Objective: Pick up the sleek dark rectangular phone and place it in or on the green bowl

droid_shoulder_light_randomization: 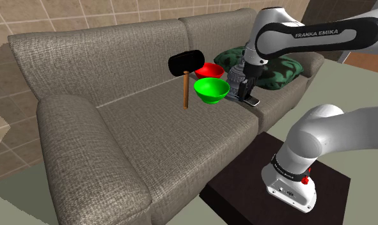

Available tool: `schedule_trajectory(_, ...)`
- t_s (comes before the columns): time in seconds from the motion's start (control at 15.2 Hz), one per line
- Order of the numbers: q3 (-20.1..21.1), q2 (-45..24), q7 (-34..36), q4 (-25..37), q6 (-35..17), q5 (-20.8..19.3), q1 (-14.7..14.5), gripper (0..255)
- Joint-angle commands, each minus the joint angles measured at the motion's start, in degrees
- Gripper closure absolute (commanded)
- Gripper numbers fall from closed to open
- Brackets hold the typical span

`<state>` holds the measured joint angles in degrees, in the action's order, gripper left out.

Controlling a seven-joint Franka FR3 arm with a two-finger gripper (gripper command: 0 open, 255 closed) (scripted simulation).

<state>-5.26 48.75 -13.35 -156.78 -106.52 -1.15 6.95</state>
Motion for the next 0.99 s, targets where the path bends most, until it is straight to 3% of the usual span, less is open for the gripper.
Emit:
schedule_trajectory(0.0, 0.2, 0.3, 0.2, 1.5, 1.8, 0.2, -0.1, 255)
schedule_trajectory(0.66, 0.6, 0.4, 0.4, 8.9, 9.3, 0.5, -0.3, 255)
schedule_trajectory(0.92, 0.8, -10.0, 0.9, 15.3, 5.3, 1.2, -1.3, 255)
